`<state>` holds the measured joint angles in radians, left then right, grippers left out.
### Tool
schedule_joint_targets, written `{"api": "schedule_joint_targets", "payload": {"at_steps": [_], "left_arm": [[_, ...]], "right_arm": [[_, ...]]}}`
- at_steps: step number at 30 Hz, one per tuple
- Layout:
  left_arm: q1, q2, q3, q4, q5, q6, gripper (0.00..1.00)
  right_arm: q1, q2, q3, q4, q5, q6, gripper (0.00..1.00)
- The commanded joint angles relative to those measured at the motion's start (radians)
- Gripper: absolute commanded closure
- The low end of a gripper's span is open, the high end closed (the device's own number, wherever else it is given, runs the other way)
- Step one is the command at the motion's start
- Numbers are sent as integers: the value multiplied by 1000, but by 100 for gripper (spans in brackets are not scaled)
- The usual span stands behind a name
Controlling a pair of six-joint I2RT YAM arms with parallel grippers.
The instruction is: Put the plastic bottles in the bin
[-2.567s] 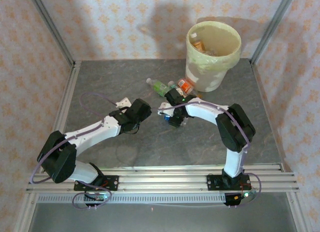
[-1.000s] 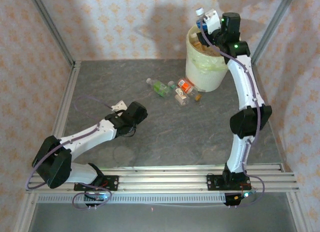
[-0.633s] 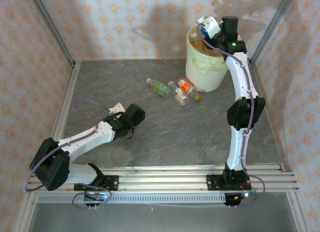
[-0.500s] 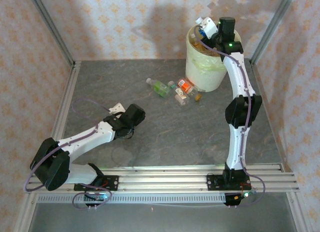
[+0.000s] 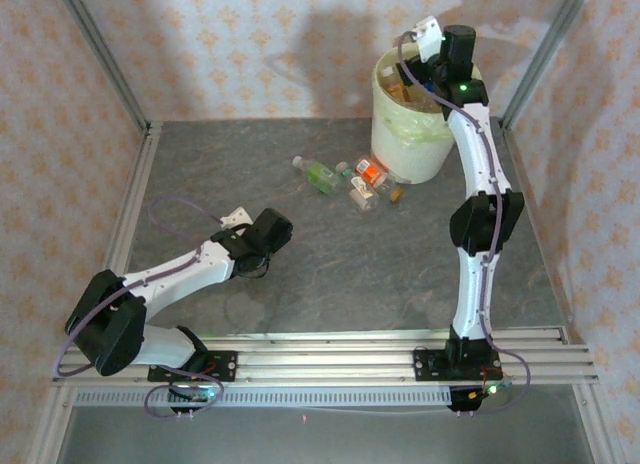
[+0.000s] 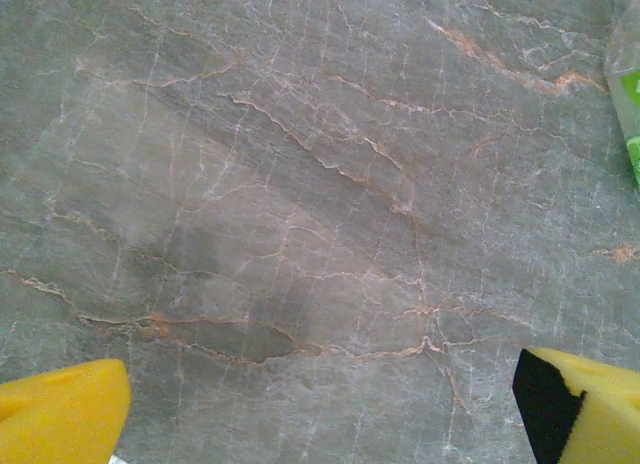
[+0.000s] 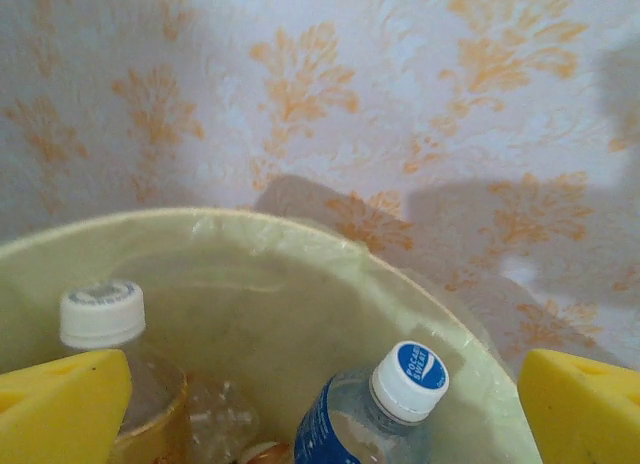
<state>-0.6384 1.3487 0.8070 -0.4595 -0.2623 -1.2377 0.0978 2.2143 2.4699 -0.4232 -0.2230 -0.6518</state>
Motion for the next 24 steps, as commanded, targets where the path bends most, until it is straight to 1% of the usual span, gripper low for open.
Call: {"api": "schedule_joint_targets", "payload": {"at_steps": [1,3,5,8,11,12,15,17,19,24], "left_arm": [[13,5,23,-2,-14,0,0],[13,1,19,0,-15,0,0],[12,-2,15,7,-15,0,0],[13,0,15,17,-10,3,0],[12,7,15,49,7,19,0],[12,10,16,68,17,32,0],[12,17,22,130,53,93,0],[13,35,53,133,67,138,0],[13,70,109,106,72,178,0],[14,183,250,73,86,242,0]], "right_arm": [[-6,-109,41,-9,-11,214,1],[-6,-142,38,-36,-2,317,1],[-6,-198,1,-51,-27,412,1],[-6,-317,-147,9,-91,542,1],[-6,-456,-396,157,-167,650,1],[-6,-519,-512,233,-196,707,1],[-3,-682,-820,469,-277,858,1],[0,-771,-977,561,-299,922,1],[2,-851,-1094,562,-292,948,1],[2,-996,-1306,462,-245,1006,1]]}}
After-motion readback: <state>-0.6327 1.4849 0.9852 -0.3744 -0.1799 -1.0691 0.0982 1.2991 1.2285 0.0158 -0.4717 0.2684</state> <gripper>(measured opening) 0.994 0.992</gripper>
